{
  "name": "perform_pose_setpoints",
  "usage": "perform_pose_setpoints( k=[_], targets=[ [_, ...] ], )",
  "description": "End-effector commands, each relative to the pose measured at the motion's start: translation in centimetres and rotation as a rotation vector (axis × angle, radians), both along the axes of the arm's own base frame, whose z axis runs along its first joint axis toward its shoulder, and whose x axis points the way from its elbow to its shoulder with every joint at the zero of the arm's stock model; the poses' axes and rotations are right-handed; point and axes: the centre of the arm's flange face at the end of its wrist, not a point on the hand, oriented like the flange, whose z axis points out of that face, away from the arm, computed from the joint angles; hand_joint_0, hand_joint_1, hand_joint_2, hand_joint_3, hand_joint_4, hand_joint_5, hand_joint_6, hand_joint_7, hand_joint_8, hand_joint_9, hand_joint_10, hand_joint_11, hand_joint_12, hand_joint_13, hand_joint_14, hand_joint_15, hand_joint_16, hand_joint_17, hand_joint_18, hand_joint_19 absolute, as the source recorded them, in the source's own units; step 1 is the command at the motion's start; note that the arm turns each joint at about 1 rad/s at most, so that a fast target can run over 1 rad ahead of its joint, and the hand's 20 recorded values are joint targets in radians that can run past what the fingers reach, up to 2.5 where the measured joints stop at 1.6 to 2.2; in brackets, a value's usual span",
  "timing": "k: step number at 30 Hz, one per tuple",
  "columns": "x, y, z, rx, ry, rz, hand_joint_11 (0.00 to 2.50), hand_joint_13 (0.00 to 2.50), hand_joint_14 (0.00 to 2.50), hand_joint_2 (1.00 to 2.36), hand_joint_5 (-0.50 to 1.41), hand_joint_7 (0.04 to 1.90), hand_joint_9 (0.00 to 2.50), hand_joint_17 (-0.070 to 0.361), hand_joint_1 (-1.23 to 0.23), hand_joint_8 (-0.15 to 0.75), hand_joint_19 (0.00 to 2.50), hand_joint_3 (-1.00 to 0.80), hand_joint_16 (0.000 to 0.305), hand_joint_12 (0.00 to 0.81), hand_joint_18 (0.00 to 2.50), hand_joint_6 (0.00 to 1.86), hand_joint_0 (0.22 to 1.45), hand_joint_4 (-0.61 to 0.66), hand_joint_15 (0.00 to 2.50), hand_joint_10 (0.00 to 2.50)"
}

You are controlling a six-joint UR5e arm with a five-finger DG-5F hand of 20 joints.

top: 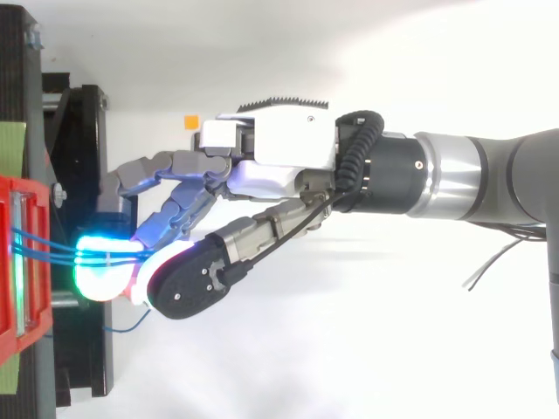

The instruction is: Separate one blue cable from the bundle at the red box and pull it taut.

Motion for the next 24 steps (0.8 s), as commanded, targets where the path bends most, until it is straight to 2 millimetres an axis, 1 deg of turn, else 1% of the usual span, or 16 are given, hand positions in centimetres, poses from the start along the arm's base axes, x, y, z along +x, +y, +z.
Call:
perform_pose_setpoints(
  k=[1,10,17,24],
  targets=[
    [0.01,-0.21,0.04,0.000,-0.003,0.001,0.79,0.97,0.02,1.01,-0.16,1.17,0.81,0.119,-0.65,0.354,0.69,-0.31,0.053,0.412,0.85,0.55,0.64,0.23,0.71,0.01],
    [0.03,-0.78,0.17,0.000,-0.014,0.007,0.80,0.98,0.02,1.01,-0.17,1.15,0.81,0.119,-0.65,0.352,0.70,-0.29,0.053,0.412,0.86,0.56,0.64,0.23,0.71,0.01],
    [0.10,-0.76,0.29,-0.003,-0.020,0.008,0.80,0.98,0.02,1.01,-0.17,1.15,0.81,0.119,-0.65,0.350,0.70,-0.28,0.053,0.410,0.86,0.57,0.64,0.23,0.72,0.01],
    [0.13,-0.95,0.37,-0.003,-0.027,0.009,0.82,0.98,0.02,1.02,-0.17,1.09,0.82,0.119,-0.65,0.351,0.71,-0.26,0.053,0.413,0.86,0.61,0.64,0.23,0.71,0.01]
  ],
)
